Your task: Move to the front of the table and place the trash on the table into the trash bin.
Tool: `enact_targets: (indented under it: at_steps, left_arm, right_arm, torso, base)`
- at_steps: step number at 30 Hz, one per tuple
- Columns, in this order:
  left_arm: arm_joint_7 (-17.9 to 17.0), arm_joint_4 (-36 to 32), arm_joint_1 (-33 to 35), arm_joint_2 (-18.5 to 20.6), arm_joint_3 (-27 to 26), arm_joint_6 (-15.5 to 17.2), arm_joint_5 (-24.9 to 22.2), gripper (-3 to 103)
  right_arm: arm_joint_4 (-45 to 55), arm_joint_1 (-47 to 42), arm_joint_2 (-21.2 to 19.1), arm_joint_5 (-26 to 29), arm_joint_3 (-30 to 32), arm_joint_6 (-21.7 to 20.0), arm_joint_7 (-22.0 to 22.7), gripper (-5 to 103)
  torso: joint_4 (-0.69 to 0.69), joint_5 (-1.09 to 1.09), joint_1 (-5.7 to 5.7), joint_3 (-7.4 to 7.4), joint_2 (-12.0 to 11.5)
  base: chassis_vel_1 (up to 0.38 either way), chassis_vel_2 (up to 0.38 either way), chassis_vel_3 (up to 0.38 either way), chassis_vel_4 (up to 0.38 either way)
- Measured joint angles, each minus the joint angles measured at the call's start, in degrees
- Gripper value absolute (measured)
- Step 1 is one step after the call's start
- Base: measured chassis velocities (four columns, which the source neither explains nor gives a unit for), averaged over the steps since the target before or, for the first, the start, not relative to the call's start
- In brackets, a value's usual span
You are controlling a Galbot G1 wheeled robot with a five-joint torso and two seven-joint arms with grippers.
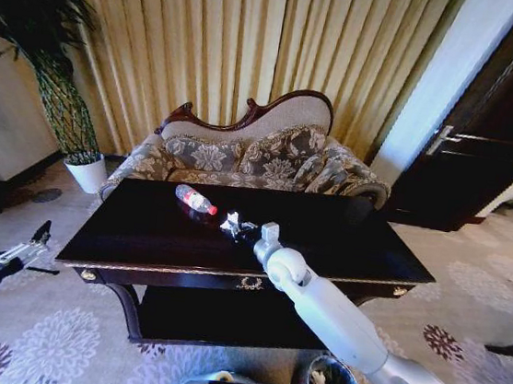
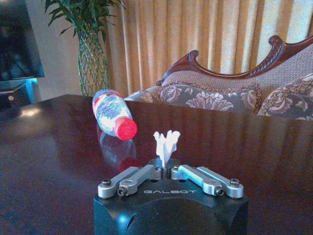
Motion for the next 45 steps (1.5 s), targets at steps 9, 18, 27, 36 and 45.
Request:
enact_targets:
  at_steps: [9, 18, 27, 36, 45]
  left_arm:
    - [-0.7, 0.0, -0.4, 1.1, 0.9, 0.0, -0.1, 100]
    - [-0.9, 0.0, -0.3, 1.3, 1.8, 0.0, -0.3, 100]
    - [-1.0, 0.0, 0.4, 3.3, 1.8, -0.1, -1.4, 100]
    - [-0.9, 0.0, 0.8, 5.0, 2.6, -0.1, -1.8, 100]
    - [-0.3, 1.5, 0.7, 7.8, 2.9, 0.0, -1.7, 100]
  right_arm:
    - [3.2, -3.7, -1.5, -0.7, 7.9, 1.8, 2.0, 0]
    - [5.9, -15.7, -6.9, -5.0, 25.5, 8.1, 1.0, 0]
    - [11.3, -32.4, -7.7, -4.9, 42.6, 13.1, -3.0, 0]
    - [18.8, -50.8, -6.9, -1.8, 57.3, 18.2, -6.4, 0]
    - [25.7, -58.4, -4.3, -2.6, 60.8, 20.2, -6.6, 0]
  torso:
    - [0.01, 0.01, 0.00, 0.00, 0.0]
    - [-0.01, 0.01, 0.00, 0.00, 0.0]
    - [0.00, 0.00, 0.00, 0.00, 0.0]
    - [-0.01, 0.00, 0.00, 0.00, 0.0]
    - [0.01, 0.00, 0.00, -0.01, 0.0]
  base:
    - [0.000, 0.000, 0.000, 0.000]
    - [0.000, 0.000, 0.000, 0.000]
    - [0.000, 0.000, 0.000, 0.000]
    - [0.000, 0.000, 0.000, 0.000]
    - [0.000, 0.000, 0.000, 0.000]
